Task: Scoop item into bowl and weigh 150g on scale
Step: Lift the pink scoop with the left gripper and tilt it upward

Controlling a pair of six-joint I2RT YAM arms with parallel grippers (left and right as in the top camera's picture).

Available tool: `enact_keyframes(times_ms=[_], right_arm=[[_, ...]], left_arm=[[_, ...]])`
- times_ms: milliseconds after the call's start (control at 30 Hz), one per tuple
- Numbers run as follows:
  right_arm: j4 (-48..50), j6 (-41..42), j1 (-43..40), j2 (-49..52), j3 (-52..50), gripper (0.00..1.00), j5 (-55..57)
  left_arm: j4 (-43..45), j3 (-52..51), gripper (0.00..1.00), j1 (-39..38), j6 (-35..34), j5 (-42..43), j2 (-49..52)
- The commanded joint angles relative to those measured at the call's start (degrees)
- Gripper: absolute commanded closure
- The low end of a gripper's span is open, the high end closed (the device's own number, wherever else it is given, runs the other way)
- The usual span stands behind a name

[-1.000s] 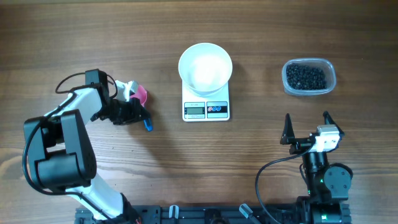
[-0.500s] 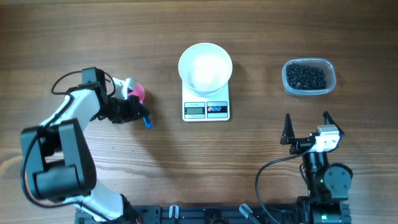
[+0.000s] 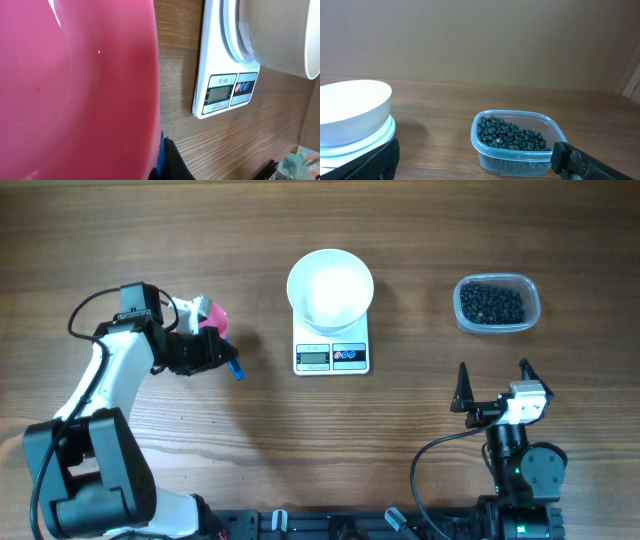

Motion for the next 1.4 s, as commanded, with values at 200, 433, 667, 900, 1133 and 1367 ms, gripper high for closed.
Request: enact_keyframes(times_ms=[200, 433, 667, 900, 1133, 1367], right_arm=[[0.1, -0.1, -0.2, 0.0, -0.1, 0.0, 0.4], [0.2, -0.2, -0.2, 0.0, -0.1, 0.0, 0.4], [0.2, -0.1, -0.2, 0.0, -0.1, 0.0, 0.4], [0.2, -0.2, -0.2, 0.0, -0.1, 0.0, 0.4], [0.2, -0.2, -0.2, 0.0, -0.1, 0.0, 0.4], [0.2, -0.1, -0.2, 0.0, -0.1, 0.0, 0.4]], left_arm=[[-1.4, -0.3, 0.96, -0.2, -0.6, 1.3, -1.6], [-1.5, -0.3, 0.96, -0.1, -2.6, 1.2, -4.9], [-1.5, -0.3, 0.96, -0.1, -7.4, 1.2, -10.6], [-1.5, -0.3, 0.96, -0.1, -15.1, 1.3, -14.8], [-1.8, -0.3, 0.96, -0.2, -19.0, 2.1, -15.3], [-1.7, -0.3, 0.96, -0.2, -20.6, 6.0, -15.3]])
